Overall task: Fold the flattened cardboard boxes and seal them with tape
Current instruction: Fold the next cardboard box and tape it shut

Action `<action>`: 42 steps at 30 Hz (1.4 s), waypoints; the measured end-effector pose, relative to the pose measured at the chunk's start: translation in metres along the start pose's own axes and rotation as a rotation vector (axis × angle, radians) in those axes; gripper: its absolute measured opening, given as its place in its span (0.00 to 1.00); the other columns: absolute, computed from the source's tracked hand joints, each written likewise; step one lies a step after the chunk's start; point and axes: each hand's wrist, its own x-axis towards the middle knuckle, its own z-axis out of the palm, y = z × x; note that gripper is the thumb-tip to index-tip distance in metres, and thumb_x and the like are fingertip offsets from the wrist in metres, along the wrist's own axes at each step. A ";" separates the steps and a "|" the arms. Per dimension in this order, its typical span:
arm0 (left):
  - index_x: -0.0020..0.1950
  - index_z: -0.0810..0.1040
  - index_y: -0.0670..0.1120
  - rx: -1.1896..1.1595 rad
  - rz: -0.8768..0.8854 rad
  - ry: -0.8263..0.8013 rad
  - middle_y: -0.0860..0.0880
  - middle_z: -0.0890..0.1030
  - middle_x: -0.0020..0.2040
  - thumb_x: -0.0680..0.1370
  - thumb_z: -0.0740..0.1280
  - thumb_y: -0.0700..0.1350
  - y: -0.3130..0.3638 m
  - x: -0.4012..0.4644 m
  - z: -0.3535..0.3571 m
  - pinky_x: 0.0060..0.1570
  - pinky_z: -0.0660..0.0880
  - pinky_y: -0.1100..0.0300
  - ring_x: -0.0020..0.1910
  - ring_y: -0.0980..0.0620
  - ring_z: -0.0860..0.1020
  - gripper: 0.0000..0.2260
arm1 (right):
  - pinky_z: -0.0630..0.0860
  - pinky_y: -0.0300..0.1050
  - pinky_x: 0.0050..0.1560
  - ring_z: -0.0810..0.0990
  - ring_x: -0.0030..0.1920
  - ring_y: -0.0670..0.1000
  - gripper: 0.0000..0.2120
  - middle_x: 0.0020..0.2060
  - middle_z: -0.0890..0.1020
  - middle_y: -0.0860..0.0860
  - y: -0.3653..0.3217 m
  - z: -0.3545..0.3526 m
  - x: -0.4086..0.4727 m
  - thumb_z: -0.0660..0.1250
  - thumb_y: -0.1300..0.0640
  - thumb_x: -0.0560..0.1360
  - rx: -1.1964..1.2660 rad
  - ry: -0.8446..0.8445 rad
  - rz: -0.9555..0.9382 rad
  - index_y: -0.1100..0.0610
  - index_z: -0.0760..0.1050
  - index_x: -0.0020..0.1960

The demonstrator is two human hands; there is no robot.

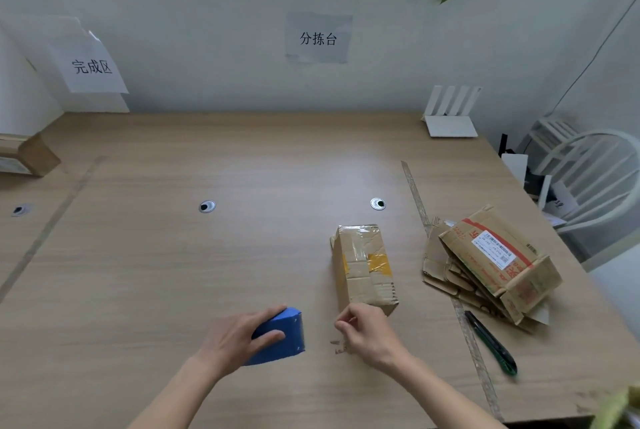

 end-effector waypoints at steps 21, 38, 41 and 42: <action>0.66 0.73 0.65 0.203 0.111 0.123 0.57 0.84 0.50 0.69 0.42 0.75 0.094 0.077 0.019 0.32 0.63 0.62 0.44 0.54 0.81 0.34 | 0.78 0.51 0.55 0.78 0.55 0.49 0.05 0.51 0.79 0.45 0.122 -0.077 0.021 0.69 0.39 0.76 -0.056 0.095 0.306 0.36 0.80 0.42; 0.69 0.69 0.68 0.190 -0.001 0.028 0.60 0.83 0.54 0.72 0.46 0.75 0.092 0.085 0.027 0.33 0.64 0.64 0.48 0.56 0.80 0.30 | 0.72 0.44 0.43 0.79 0.50 0.49 0.09 0.44 0.79 0.43 0.125 -0.063 0.038 0.70 0.41 0.76 -0.096 0.161 0.339 0.43 0.85 0.51; 0.68 0.71 0.68 0.150 -0.028 0.036 0.60 0.83 0.54 0.72 0.47 0.75 0.090 0.086 0.030 0.34 0.65 0.63 0.48 0.56 0.80 0.29 | 0.75 0.45 0.49 0.81 0.56 0.50 0.09 0.50 0.81 0.45 0.131 -0.054 0.037 0.69 0.45 0.78 -0.137 0.107 0.379 0.42 0.84 0.57; 0.68 0.71 0.68 0.135 -0.027 0.040 0.60 0.83 0.54 0.69 0.45 0.75 0.087 0.085 0.030 0.34 0.65 0.63 0.47 0.56 0.80 0.32 | 0.76 0.45 0.51 0.81 0.57 0.51 0.10 0.52 0.82 0.46 0.134 -0.050 0.035 0.69 0.46 0.78 -0.128 0.079 0.402 0.42 0.83 0.59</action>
